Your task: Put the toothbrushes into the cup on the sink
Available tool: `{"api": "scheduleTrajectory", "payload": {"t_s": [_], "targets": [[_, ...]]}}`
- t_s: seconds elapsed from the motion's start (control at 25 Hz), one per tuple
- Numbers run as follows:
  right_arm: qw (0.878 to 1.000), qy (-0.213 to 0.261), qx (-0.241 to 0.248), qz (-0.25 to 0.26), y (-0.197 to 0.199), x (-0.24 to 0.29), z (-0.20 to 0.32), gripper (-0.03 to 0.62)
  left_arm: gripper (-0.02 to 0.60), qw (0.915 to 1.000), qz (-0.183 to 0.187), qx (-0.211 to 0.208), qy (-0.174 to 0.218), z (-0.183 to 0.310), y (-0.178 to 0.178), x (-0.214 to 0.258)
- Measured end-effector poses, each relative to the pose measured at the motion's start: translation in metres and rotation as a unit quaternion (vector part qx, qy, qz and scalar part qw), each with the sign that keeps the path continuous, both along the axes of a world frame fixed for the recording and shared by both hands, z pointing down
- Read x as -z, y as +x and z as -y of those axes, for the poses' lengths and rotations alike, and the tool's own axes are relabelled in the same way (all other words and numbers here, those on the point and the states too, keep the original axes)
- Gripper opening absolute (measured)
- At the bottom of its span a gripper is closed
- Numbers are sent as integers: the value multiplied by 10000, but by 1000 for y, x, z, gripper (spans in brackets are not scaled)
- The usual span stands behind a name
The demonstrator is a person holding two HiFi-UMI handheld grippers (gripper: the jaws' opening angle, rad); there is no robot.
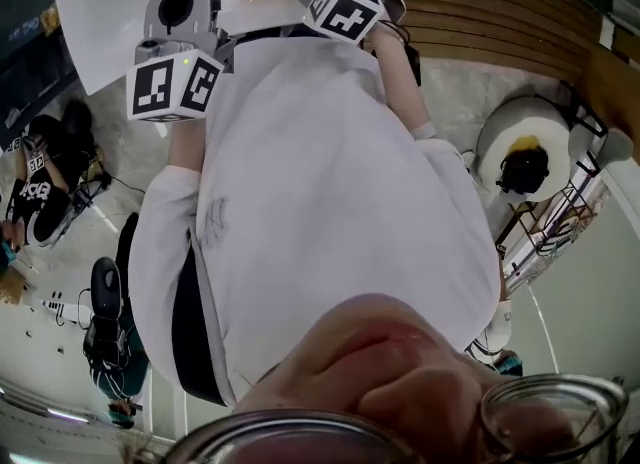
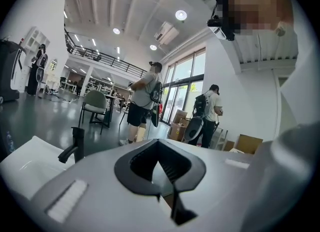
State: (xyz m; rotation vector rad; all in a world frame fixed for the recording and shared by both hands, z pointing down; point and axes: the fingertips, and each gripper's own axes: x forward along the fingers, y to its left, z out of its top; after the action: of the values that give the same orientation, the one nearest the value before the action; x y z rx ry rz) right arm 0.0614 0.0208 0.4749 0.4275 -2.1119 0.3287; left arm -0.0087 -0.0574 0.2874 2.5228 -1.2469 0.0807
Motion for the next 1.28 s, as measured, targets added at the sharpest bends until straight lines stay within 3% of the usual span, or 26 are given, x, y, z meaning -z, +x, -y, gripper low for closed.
{"api": "scheduleTrajectory", "payload": {"t_s": [0.08, 0.16, 0.36, 0.68, 1.28], "targets": [[9998, -64, -102, -156, 3, -5, 2, 100, 2, 10000, -29, -27, -3, 4, -4, -1], [9991, -115, -114, -404, 4, -10, 2, 106, 2, 10000, -76, -12, -7, 5, -11, -1], [9974, -396, 140, -592, -17, -25, -6, 106, 2, 9998, -124, 96, -82, 7, -36, -6], [9877, -599, 353, -1401, -23, -58, -2, 104, 2, 9990, -189, 358, -198, 21, -92, -21], [9707, -705, 567, -2226, -17, -62, -1, 31, 2, 9988, -214, 384, -208, 26, -116, -12]]}}
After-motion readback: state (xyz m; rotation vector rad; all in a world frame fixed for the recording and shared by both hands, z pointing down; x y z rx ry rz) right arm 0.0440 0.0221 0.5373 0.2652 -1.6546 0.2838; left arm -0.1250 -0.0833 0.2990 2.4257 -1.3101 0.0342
